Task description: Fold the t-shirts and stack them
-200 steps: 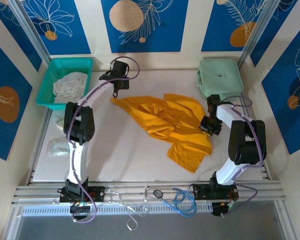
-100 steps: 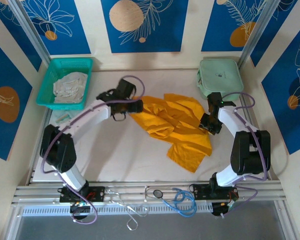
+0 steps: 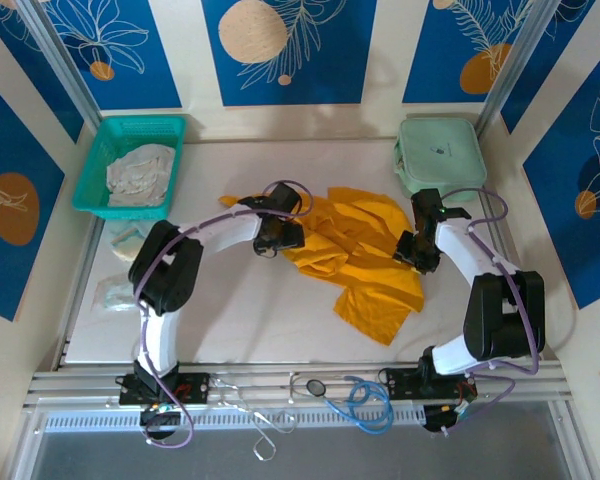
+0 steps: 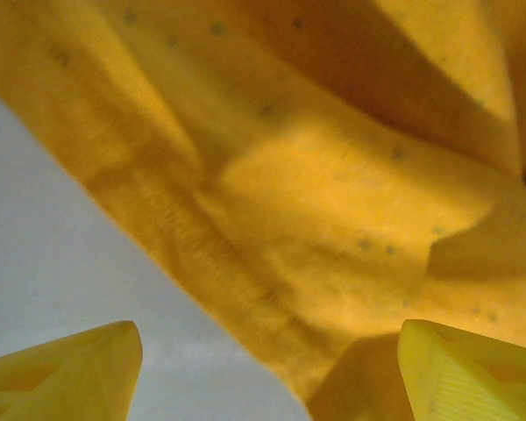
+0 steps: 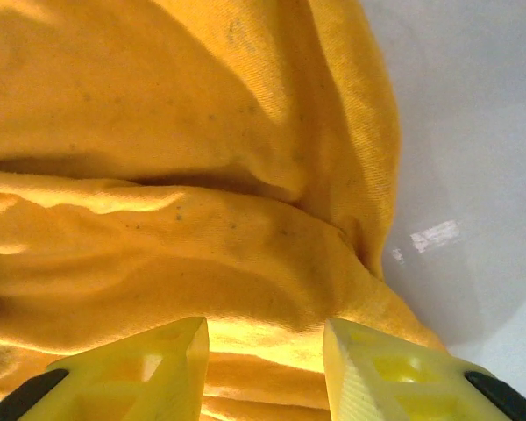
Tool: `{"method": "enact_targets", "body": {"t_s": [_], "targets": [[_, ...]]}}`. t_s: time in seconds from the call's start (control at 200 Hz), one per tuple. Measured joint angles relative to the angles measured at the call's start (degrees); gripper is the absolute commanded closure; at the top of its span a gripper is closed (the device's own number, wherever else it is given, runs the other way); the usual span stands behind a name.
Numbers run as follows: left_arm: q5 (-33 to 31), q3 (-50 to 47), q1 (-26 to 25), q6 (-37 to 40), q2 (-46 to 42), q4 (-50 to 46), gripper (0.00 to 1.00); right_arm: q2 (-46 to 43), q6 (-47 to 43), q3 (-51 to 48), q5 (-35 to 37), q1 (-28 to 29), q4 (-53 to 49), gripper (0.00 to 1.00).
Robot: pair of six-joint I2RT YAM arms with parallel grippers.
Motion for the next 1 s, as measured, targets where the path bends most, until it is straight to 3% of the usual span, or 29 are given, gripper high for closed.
{"method": "enact_targets", "body": {"t_s": [0.115, 0.395, 0.771, 0.916, 1.001], "targets": [[-1.2, 3.4, -0.3, 0.0, 3.2, -2.8, 0.29, 0.1, 0.0, 0.0, -0.6, 0.2, 0.6, 0.60], [-4.6, 15.6, -0.4, 2.7, 11.7, -15.6, 0.54, 0.7, 0.0, 0.0, -1.7, 0.2, 2.2, 0.61], [-7.4, 20.0, -0.5, 3.9, 14.4, -18.3, 1.00, 1.4, -0.1, -0.5, -4.3, 0.2, 5.1, 0.63], [-9.6, 19.1, -0.5, 4.7, 13.7, -17.9, 1.00, 5.3, 0.8, -1.5, -5.1, 0.9, 6.8, 0.47], [-11.2, 16.8, -0.3, 5.1, 12.1, -17.9, 1.00, 8.3, 0.9, -1.6, -5.3, 1.3, 7.4, 0.48]]}}
